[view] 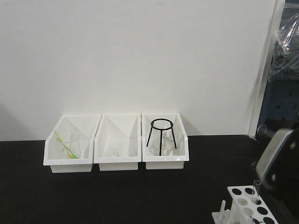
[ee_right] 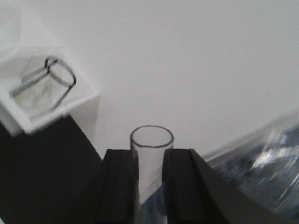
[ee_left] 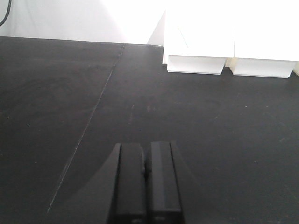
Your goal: Flip and reinsert test tube from rack
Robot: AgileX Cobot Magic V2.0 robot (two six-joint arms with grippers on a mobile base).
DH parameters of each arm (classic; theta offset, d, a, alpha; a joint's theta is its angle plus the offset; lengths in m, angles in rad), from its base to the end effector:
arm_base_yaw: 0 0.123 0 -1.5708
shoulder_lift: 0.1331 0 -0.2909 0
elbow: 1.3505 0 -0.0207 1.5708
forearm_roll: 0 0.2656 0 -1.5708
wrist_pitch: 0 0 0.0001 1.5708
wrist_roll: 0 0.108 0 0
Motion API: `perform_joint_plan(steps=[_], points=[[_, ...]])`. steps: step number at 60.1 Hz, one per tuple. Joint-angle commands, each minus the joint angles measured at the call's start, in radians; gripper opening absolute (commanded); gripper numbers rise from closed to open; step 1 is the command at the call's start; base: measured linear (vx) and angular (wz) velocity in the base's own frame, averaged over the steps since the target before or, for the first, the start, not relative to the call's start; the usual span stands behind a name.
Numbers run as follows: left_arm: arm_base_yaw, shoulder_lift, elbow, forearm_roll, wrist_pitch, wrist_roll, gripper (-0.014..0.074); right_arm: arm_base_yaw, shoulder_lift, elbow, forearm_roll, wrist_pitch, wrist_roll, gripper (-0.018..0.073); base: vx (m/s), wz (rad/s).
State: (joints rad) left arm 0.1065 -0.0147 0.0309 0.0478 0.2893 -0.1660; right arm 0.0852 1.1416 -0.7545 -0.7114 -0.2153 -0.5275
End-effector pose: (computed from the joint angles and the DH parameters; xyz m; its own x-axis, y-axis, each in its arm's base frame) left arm 0.0794 0.0100 0.1734 -0.1992 -0.1419 -0.9696 -0.1444 0.9829 -0.1141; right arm 0.2786 0.0389 0.3280 0.1636 -0.9218 -0.3514 -0.2017 0.3174 -0.9266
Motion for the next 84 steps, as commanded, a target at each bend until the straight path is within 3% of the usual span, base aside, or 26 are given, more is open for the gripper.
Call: perform_joint_plan(steps=[1,9,15,19,23,26,31,36,41,45,52,55,84], points=[[-0.007,-0.003,0.002,-0.004,-0.088,0.000,-0.0006,-0.005,-0.028,-0.036,-0.227,0.014,-0.277,-0.0009,0.00,0.00],[-0.007,-0.003,0.002,-0.004,-0.088,0.000,-0.0006,-0.005,-0.028,-0.036,-0.223,0.043,-0.298,-0.0009,0.00,0.00],[-0.007,-0.003,0.002,-0.004,-0.088,0.000,-0.0006,-0.005,-0.032,-0.040,-0.124,0.024,-0.205,-0.0009,0.00,0.00],[-0.007,-0.003,0.002,-0.004,-0.088,0.000,-0.0006,-0.005,-0.042,-0.051,0.095,-0.001,-0.006,-0.0009,0.00,0.00],[-0.007,-0.003,0.002,-0.004,-0.088,0.000,-0.0006,-0.006,-0.057,-0.064,0.388,-0.011,0.242,-0.0009,0.00,0.00],[-0.007,-0.003,0.002,-0.004,-0.088,0.000,-0.0006,-0.007,-0.066,-0.066,0.565,-0.023,0.366,-0.0009,0.00,0.00],[-0.007,-0.003,0.002,-0.004,-0.088,0.000,-0.0006,-0.006,-0.068,-0.066,0.751,-0.039,0.447,-0.0009,0.00,0.00],[-0.007,-0.003,0.002,-0.004,-0.088,0.000,-0.0006,-0.006,-0.069,-0.049,0.840,-0.056,0.460,-0.0009,0.00,0.00],[-0.007,-0.003,0.002,-0.004,-0.088,0.000,-0.0006,-0.006,-0.069,0.021,0.857,-0.201,0.461,-0.0009,0.00,0.00],[-0.007,-0.003,0.002,-0.004,-0.088,0.000,-0.0006,-0.006,-0.069,0.120,0.849,-0.399,0.491,-0.0009,0.00,0.00],[-0.007,-0.003,0.002,-0.004,-0.088,0.000,-0.0006,-0.006,-0.060,0.342,0.745,-0.803,0.633,-0.0009,0.00,0.00],[-0.007,-0.003,0.002,-0.004,-0.088,0.000,-0.0006,-0.006,-0.043,0.409,0.711,-0.898,0.645,-0.0009,0.00,0.00],[-0.007,-0.003,0.002,-0.004,-0.088,0.000,-0.0006,-0.006,0.104,0.469,0.571,-0.941,0.606,-0.0009,0.00,0.00]])
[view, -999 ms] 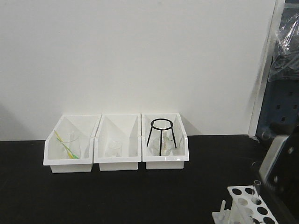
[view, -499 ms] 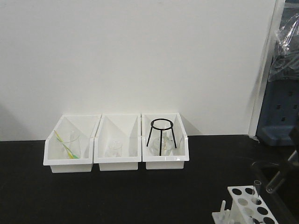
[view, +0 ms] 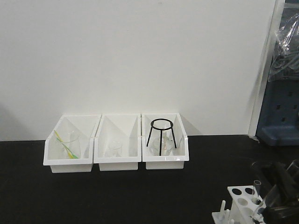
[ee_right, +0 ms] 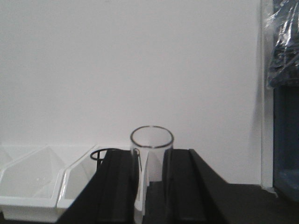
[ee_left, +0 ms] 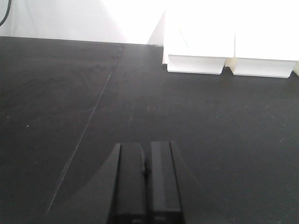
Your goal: Flip and reinsert test tube from rack
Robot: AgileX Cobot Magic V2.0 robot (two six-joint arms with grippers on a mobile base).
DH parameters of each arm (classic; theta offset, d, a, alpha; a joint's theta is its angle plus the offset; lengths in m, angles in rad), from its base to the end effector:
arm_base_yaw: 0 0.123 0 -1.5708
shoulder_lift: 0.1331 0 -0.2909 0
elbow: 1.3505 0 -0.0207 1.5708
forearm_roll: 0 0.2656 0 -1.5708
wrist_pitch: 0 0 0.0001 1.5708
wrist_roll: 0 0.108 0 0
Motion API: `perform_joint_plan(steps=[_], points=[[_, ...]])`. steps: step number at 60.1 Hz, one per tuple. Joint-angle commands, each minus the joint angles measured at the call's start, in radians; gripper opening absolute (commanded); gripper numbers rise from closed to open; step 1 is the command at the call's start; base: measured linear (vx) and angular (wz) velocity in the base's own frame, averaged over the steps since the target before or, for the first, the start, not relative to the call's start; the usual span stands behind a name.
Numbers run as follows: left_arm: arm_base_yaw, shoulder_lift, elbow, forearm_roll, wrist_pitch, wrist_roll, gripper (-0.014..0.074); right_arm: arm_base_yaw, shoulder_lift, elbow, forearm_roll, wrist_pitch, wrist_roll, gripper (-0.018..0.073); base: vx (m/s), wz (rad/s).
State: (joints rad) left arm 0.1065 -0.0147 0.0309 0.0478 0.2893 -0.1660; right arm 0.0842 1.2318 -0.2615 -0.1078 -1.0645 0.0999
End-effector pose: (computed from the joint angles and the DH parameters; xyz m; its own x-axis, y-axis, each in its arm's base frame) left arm 0.0794 0.0100 0.1734 -0.1992 -0.1419 -0.9696 -0.1444 0.9829 -0.1141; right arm 0.2293 0.0295 0.2347 0.1688 0.0616 -0.9837 -0.1842 0.9824 0.0300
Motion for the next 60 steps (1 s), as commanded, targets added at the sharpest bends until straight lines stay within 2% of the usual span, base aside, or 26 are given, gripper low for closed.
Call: perform_joint_plan(steps=[1,17,33,49,60], points=[[-0.007,-0.003,0.002,-0.004,-0.088,0.000,-0.0006,-0.005,0.019,-0.024,-0.035,-0.094,-0.026,-0.0009,0.00,0.00],[-0.007,-0.003,0.002,-0.004,-0.088,0.000,-0.0006,-0.005,0.095,-0.024,-0.032,-0.106,-0.075,-0.0009,0.00,0.00],[-0.007,-0.003,0.002,-0.004,-0.088,0.000,-0.0006,-0.005,0.207,-0.024,-0.032,-0.102,-0.075,-0.0009,0.00,0.00],[-0.007,-0.003,0.002,-0.004,-0.088,0.000,-0.0006,-0.005,0.348,-0.024,-0.034,-0.184,-0.074,-0.0009,0.00,0.00],[-0.007,-0.003,0.002,-0.004,-0.088,0.000,-0.0006,-0.005,0.393,-0.024,-0.035,-0.187,-0.074,-0.0006,0.00,0.00]])
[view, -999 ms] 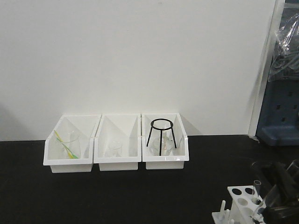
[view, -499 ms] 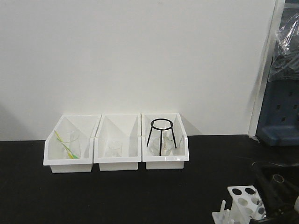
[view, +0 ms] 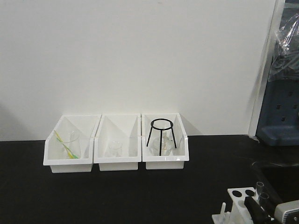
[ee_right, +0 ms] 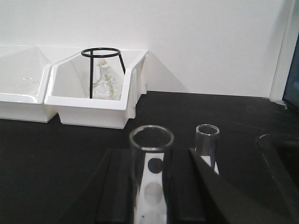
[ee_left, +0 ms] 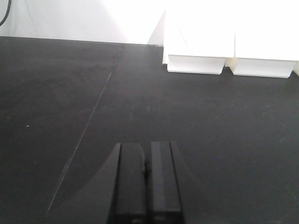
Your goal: Flip and reinsert test tube from rack
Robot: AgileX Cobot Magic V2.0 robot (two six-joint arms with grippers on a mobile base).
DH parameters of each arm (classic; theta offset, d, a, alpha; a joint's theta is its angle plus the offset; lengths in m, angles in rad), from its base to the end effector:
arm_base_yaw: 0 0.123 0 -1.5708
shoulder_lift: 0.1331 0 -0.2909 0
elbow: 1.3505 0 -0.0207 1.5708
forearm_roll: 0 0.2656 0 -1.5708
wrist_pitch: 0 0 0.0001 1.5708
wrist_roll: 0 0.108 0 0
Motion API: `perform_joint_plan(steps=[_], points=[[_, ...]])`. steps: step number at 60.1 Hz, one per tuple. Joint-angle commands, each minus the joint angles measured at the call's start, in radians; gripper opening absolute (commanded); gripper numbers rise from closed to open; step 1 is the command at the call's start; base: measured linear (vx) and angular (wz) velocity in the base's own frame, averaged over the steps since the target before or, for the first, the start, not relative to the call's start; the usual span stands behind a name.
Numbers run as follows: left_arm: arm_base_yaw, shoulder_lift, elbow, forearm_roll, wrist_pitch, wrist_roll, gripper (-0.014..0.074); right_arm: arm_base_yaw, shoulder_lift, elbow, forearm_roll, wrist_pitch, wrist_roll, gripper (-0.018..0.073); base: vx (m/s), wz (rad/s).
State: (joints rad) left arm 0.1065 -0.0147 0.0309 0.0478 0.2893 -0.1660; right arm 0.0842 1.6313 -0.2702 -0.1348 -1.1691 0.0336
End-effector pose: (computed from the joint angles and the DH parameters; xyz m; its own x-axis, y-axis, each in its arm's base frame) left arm 0.0794 0.0100 0.1734 -0.1992 -0.1419 -0.9696 -0.1444 0.9829 -0.1141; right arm 0.2580 0.0352 0.1489 -0.1035 -0.0280 -0.9942 -0.2080 0.9781 -0.0059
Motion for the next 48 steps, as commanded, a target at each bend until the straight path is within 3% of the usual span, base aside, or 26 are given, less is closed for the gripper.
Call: perform_joint_plan(steps=[1,16,35,48], points=[[-0.007,-0.003,0.002,-0.004,-0.088,0.000,-0.0006,-0.005,-0.005,-0.016,-0.008,-0.082,-0.007,-0.0005,0.00,0.00],[-0.007,-0.003,0.002,-0.004,-0.088,0.000,-0.0006,-0.005,-0.004,-0.016,-0.008,-0.075,-0.008,0.0111,0.00,0.00],[-0.007,-0.003,0.002,-0.004,-0.088,0.000,-0.0006,-0.005,-0.016,-0.016,-0.008,-0.088,-0.008,0.0478,0.00,0.00],[-0.007,-0.003,0.002,-0.004,-0.088,0.000,-0.0006,-0.005,-0.148,-0.019,-0.008,-0.060,0.009,0.0532,0.00,0.00]])
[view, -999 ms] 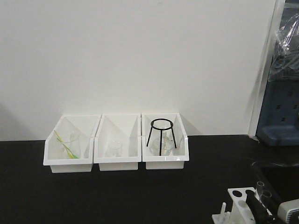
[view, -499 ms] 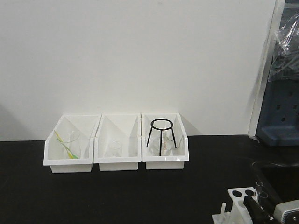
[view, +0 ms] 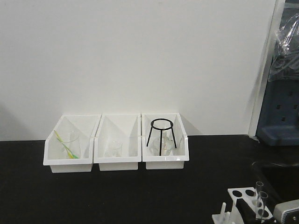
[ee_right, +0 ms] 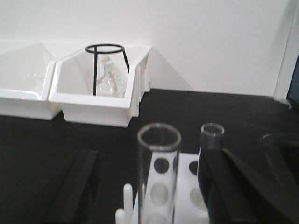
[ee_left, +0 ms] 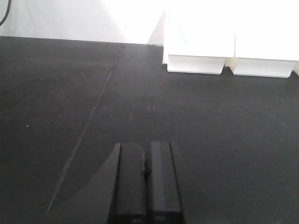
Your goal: Flip and reinsert test tube from rack
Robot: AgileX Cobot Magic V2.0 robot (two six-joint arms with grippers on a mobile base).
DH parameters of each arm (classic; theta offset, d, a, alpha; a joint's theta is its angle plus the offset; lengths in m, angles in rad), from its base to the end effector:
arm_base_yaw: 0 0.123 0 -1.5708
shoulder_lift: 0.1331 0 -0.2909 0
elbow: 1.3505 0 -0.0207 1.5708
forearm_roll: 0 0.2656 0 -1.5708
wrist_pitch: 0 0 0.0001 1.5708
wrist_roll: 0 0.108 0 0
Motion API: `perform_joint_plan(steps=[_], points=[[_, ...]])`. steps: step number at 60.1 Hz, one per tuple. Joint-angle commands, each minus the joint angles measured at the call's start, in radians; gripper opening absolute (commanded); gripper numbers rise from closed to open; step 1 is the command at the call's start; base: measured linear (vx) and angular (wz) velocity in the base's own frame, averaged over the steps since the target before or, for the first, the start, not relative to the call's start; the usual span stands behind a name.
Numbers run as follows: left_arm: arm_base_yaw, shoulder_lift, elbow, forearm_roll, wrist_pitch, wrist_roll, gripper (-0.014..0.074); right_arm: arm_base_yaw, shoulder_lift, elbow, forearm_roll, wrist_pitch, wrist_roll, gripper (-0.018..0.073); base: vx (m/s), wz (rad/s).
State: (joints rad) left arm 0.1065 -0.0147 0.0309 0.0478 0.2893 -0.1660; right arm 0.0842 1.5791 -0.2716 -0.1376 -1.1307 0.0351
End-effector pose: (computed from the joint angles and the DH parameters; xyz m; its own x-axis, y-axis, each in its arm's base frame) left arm 0.0794 0.0100 0.1734 -0.1992 -0.1419 -0.9696 -0.1444 0.9829 -0.1141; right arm 0.2563 0.0351 0.1586 -0.0879 -0.0311 -0.9956 -0.2087 0.9779 -0.0122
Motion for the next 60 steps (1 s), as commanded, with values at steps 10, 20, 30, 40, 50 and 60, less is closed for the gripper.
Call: perform_joint_plan(steps=[10,20,30,40,50,60], points=[[-0.007,-0.003,0.002,-0.004,-0.088,0.000,-0.0006,-0.005,-0.318,-0.129,-0.011,0.208,0.067,0.0496,0.00,0.00],[-0.007,-0.003,0.002,-0.004,-0.088,0.000,-0.0006,-0.005,-0.520,-0.326,-0.016,0.713,0.106,0.0341,0.00,0.00],[-0.007,-0.003,0.002,-0.004,-0.088,0.000,-0.0006,-0.002,-0.682,-0.393,-0.014,1.020,0.114,-0.0016,0.00,0.00],[-0.007,-0.003,0.002,-0.004,-0.088,0.000,-0.0006,-0.002,-0.909,-0.297,-0.009,1.224,0.114,-0.0010,0.00,0.00],[-0.007,-0.003,0.002,-0.004,-0.088,0.000,-0.0006,-0.002,-1.143,-0.155,0.002,1.282,0.114,-0.0009,0.00,0.00],[-0.007,-0.003,0.002,-0.004,-0.088,0.000,-0.0006,-0.003,-1.341,-0.060,-0.010,1.286,0.114,-0.0009,0.00,0.00]])
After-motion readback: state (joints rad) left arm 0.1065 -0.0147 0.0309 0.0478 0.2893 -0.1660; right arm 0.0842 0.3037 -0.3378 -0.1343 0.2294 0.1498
